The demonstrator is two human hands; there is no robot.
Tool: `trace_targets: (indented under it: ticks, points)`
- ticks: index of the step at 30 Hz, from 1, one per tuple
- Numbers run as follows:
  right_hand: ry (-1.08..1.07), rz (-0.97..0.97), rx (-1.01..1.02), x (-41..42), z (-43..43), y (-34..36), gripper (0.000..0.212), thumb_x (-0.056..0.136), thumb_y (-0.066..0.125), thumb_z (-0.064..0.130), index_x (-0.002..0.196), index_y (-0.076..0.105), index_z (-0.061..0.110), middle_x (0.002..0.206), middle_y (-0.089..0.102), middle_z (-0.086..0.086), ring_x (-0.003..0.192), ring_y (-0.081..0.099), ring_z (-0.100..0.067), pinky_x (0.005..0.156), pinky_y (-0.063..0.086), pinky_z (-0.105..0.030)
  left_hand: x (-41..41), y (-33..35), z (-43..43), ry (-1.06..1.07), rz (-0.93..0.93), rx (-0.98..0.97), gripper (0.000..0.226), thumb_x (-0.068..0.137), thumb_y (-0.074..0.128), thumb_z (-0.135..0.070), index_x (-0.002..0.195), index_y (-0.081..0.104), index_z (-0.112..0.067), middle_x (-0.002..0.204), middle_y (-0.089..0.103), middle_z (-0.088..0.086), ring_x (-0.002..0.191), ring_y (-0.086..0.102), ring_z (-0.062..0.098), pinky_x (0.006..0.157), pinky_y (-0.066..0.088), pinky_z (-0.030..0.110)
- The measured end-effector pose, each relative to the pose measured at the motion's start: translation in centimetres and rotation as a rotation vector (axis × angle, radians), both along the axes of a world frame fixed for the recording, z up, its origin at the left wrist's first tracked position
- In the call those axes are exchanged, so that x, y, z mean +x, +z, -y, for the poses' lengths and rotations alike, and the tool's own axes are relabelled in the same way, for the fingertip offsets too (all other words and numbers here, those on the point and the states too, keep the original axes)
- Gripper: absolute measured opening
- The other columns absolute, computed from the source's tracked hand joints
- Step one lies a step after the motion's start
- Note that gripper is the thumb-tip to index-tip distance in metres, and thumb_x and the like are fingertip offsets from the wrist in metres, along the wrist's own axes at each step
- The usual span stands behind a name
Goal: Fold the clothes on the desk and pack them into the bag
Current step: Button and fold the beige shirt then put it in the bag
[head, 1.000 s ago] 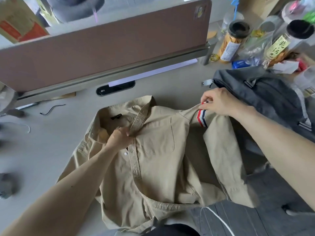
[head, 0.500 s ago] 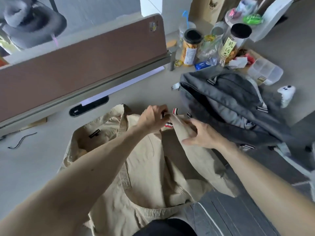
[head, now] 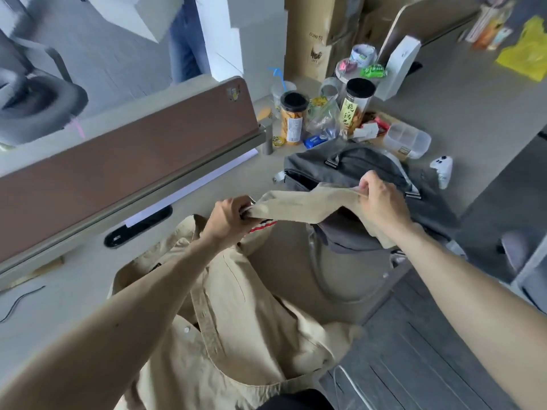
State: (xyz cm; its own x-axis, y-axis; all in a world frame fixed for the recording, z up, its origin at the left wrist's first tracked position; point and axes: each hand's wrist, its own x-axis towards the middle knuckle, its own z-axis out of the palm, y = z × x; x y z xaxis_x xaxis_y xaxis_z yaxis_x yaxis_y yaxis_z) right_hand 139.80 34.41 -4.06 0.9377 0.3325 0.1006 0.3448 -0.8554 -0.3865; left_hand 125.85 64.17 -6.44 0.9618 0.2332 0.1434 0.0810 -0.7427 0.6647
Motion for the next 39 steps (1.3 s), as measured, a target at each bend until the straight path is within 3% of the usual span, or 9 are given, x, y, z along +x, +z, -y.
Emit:
trace_targets:
  ticks: [3,8,12,16,18,23,30,34,39]
  points:
    - [-0.02,0.085,0.054,3.3,-1.1,2.6,0.016,0.091,0.054,0.003,0.098,0.044,0.014,0.09,0.058,-0.008,0.078,0.052,-0.03,0.062,0.033,-0.034,-0.2,0.5,1.3,-0.03,0.029,0.087,0.046,0.071,0.053,-0.053,0.068,0.053,-0.007,0.056,0.052,0.007,0.052,0.035,0.023,0.048,0.035,0.034]
    - [0.037,0.228,0.121,7.9,-0.7,3.6,0.034,0.078,0.048,-0.018,0.11,0.052,-0.006,0.11,0.056,-0.023,0.099,0.055,-0.041,0.074,0.043,-0.042,0.0,-0.8,5.7,-0.182,-0.027,0.157,0.027,0.083,0.069,-0.04,0.082,0.049,-0.022,0.076,0.049,-0.01,0.068,0.048,0.018,0.059,0.036,0.03]
    - [0.022,-0.071,-0.145,9.0,2.1,-1.5,0.035,0.08,0.048,-0.013,0.112,0.056,-0.001,0.133,0.047,-0.015,0.123,0.047,-0.035,0.089,0.034,-0.032,-1.1,-4.0,5.2,-0.384,-0.387,0.11,0.054,0.088,0.069,-0.044,0.137,0.052,-0.029,0.132,0.058,-0.007,0.118,0.055,0.015,0.094,0.04,0.025]
    - [-0.038,-0.47,-0.261,8.0,3.8,-7.1,0.046,0.087,0.049,-0.003,0.132,0.055,0.007,0.15,0.038,-0.012,0.14,0.035,-0.029,0.111,0.029,-0.034,-2.6,-6.3,1.9,-0.288,-0.516,0.141,0.065,0.091,0.068,-0.039,0.149,0.04,-0.029,0.15,0.047,-0.005,0.137,0.045,0.016,0.108,0.033,0.027]
    - [-0.068,-0.486,-0.271,7.6,3.3,-8.4,0.045,0.088,0.053,0.0,0.132,0.057,0.007,0.147,0.042,-0.016,0.137,0.037,-0.031,0.111,0.03,-0.035,-3.2,-7.1,0.5,-0.245,-0.63,0.195,0.068,0.093,0.064,-0.045,0.152,0.034,-0.029,0.158,0.036,-0.004,0.143,0.036,0.016,0.114,0.029,0.03]
    - [0.049,-0.192,-0.165,6.5,-1.6,-9.1,0.029,0.086,0.058,0.01,0.113,0.069,0.013,0.123,0.062,-0.011,0.116,0.056,-0.034,0.096,0.044,-0.043,-4.5,-8.6,-1.4,-0.149,-0.755,0.164,0.065,0.093,0.063,-0.047,0.15,0.038,-0.029,0.159,0.034,-0.005,0.144,0.035,0.016,0.116,0.03,0.032]
    - [0.481,-0.295,-0.022,2.9,-11.9,-9.9,0.017,0.09,0.064,0.022,0.104,0.073,0.017,0.102,0.075,-0.001,0.1,0.066,-0.026,0.087,0.05,-0.038,-9.0,-7.9,-4.4,0.138,-0.793,0.068,0.053,0.092,0.064,-0.04,0.139,0.049,-0.022,0.134,0.057,0.005,0.125,0.054,0.028,0.103,0.043,0.039]
    - [0.576,-0.397,-0.213,1.8,-16.8,-12.5,0.029,0.086,0.065,0.04,0.11,0.069,0.025,0.112,0.072,-0.001,0.105,0.065,-0.027,0.086,0.051,-0.037,-12.8,-7.9,-8.0,0.486,-0.696,-0.019,0.047,0.084,0.055,-0.069,0.109,0.061,-0.03,0.116,0.063,-0.001,0.113,0.061,0.024,0.093,0.048,0.036]
    - [0.618,-0.305,-0.644,1.9,-19.3,-15.8,0.036,0.091,0.056,0.039,0.126,0.056,0.031,0.13,0.061,-0.005,0.122,0.051,-0.031,0.095,0.037,-0.042,-13.5,-8.1,-10.3,0.573,-0.746,-0.146,0.053,0.086,0.066,-0.056,0.121,0.065,-0.016,0.122,0.066,0.004,0.119,0.06,0.025,0.097,0.045,0.035]
